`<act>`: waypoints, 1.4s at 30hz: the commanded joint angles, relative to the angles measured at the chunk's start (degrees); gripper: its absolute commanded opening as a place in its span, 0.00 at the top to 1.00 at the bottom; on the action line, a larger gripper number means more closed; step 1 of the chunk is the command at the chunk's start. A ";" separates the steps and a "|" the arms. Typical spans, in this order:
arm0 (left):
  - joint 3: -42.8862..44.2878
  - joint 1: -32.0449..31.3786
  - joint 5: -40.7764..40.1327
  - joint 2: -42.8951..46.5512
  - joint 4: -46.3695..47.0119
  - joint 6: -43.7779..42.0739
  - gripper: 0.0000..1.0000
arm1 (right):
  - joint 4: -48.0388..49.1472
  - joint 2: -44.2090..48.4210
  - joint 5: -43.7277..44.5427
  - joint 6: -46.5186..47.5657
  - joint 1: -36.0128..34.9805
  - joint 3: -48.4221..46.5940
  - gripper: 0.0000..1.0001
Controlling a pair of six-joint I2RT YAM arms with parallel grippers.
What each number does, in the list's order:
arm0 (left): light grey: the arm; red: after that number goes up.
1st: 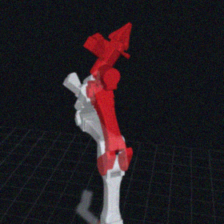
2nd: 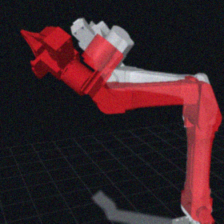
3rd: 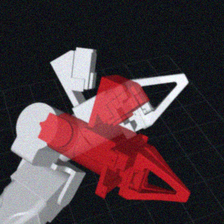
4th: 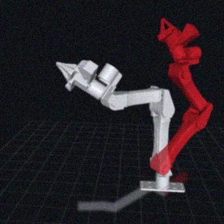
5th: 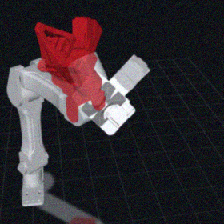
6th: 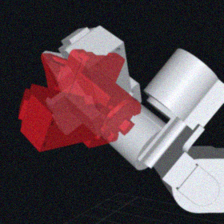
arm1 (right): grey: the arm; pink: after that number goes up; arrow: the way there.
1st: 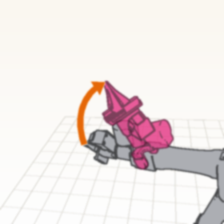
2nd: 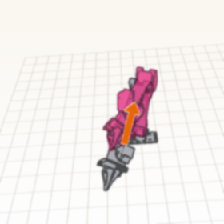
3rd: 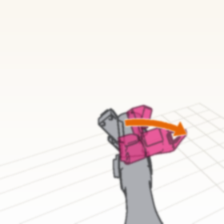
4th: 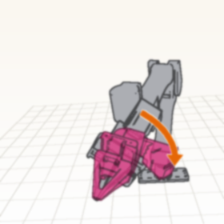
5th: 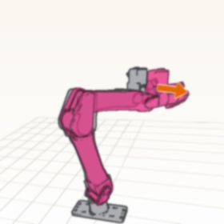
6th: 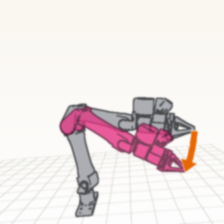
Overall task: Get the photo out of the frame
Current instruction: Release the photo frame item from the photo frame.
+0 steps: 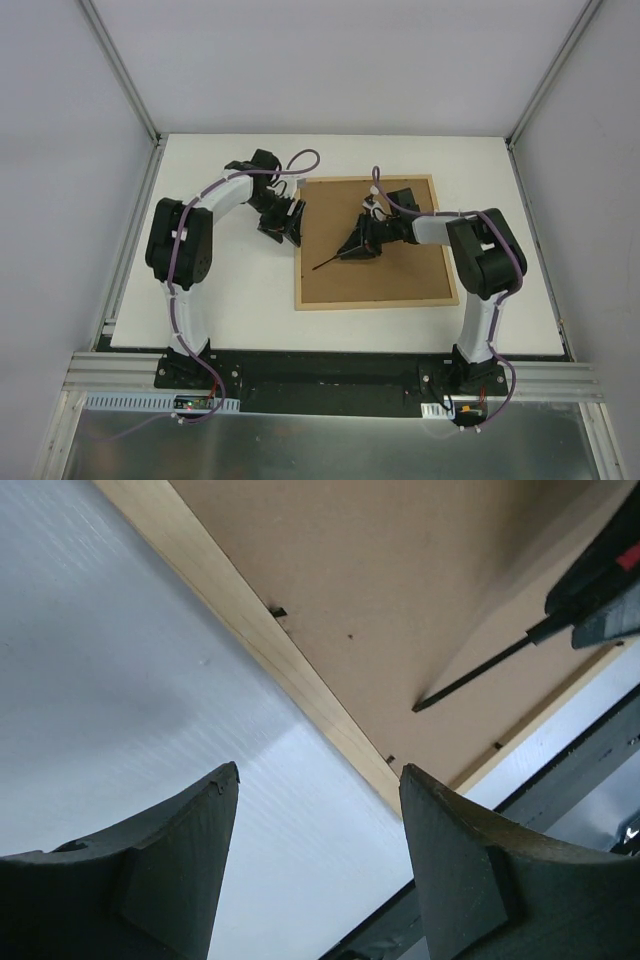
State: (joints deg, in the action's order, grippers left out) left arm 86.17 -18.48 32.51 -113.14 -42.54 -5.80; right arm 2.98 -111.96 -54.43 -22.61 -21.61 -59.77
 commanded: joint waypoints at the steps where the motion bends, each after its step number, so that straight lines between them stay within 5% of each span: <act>1: -0.39 -0.50 -3.07 -2.60 1.85 4.21 0.36 | 10.55 -0.80 1.26 -5.60 -1.33 0.53 0.99; 32: 1.54 -2.96 -0.26 -5.16 1.15 8.26 0.47 | 8.18 0.78 -2.17 1.25 -4.76 2.73 0.99; 42: 1.98 -4.46 -1.31 -5.33 0.53 8.88 0.72 | 9.49 0.60 -0.41 0.64 -5.03 2.99 1.00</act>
State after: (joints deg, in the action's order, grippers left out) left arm 86.65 -22.17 30.89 -118.80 -40.84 2.37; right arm 12.05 -113.01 -55.90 -23.29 -25.76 -57.52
